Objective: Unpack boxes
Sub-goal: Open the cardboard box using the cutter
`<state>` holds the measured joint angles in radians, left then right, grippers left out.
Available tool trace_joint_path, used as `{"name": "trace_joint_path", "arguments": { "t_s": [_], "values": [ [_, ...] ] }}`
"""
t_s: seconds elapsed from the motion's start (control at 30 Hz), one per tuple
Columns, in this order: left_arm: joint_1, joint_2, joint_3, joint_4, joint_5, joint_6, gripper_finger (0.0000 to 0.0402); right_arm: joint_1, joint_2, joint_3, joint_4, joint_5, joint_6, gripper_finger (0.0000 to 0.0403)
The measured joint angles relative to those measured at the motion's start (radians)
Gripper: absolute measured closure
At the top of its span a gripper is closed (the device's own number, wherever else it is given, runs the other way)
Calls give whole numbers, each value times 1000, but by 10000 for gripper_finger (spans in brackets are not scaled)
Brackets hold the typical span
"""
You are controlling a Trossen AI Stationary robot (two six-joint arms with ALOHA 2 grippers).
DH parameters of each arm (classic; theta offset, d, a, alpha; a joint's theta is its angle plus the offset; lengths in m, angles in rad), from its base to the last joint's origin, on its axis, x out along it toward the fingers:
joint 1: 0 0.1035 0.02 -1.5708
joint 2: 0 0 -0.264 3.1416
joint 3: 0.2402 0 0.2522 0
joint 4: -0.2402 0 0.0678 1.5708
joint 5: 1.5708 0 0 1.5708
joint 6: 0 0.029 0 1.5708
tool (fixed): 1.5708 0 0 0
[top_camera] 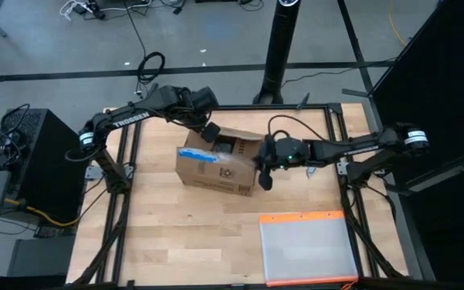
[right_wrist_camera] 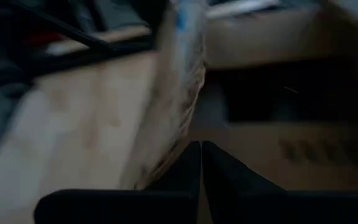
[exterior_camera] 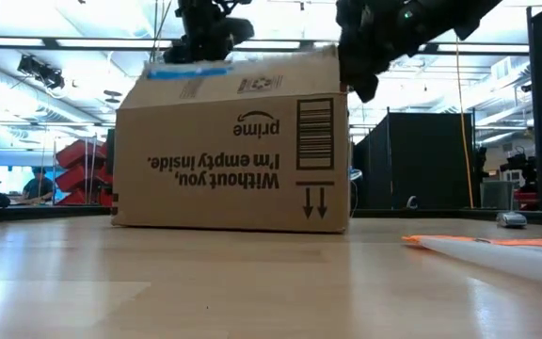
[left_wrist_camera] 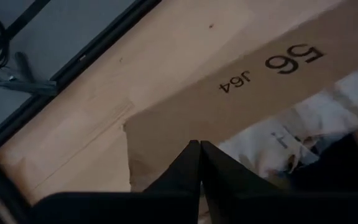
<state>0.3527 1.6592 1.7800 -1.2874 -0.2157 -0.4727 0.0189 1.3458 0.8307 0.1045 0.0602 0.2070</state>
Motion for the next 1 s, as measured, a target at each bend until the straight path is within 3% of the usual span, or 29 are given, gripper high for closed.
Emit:
{"name": "trace_joint_path", "arguments": {
  "t_s": [0.13,0.3,0.43,1.0],
  "values": [
    [-4,0,83,-1,71,0,402,25,13,2,121,-68,-5,403],
    [-59,-1,206,12,245,48,402,62,15,3,149,-100,-69,403],
    [-147,-3,230,73,344,36,402,79,15,3,190,-222,-122,403],
    [-466,271,225,-141,246,-97,401,81,68,2,34,-214,-287,403]
  ]
}}
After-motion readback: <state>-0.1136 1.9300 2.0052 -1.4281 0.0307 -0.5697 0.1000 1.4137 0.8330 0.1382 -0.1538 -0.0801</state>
